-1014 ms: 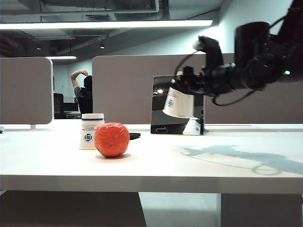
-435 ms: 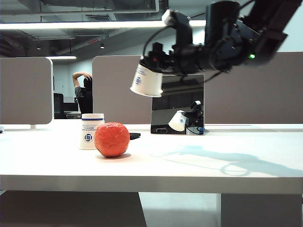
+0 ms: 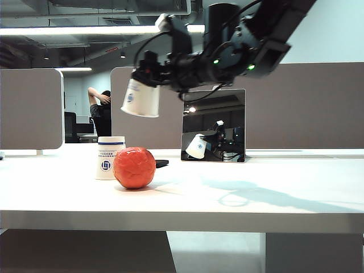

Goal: Carefully pick up the cup on the right and stack it on top of the cup on the left.

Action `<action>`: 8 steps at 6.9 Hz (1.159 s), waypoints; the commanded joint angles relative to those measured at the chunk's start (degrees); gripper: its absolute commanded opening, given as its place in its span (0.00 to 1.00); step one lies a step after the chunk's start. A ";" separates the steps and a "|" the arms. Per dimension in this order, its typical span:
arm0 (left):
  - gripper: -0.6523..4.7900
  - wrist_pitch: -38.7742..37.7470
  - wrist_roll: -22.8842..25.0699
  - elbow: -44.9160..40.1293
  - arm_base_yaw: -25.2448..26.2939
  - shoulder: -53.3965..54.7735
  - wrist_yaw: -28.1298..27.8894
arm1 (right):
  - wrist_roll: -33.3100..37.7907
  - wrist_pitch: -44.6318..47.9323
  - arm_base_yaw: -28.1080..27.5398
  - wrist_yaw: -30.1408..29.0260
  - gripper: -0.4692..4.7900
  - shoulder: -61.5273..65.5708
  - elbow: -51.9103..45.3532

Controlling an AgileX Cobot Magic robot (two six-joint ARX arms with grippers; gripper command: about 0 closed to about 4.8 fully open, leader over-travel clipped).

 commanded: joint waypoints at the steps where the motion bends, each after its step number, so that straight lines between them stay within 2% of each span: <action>1: 0.11 0.70 -0.09 0.11 -0.02 0.02 -0.17 | 0.02 -2.47 3.17 0.57 0.63 6.49 8.24; 2: 0.11 0.70 -0.11 0.09 -0.02 0.02 -0.15 | 0.04 -4.04 3.23 0.96 0.63 8.11 10.93; 8: 0.11 0.72 -0.13 0.11 -0.02 0.02 0.04 | 0.02 -6.99 5.20 2.80 0.63 11.13 10.99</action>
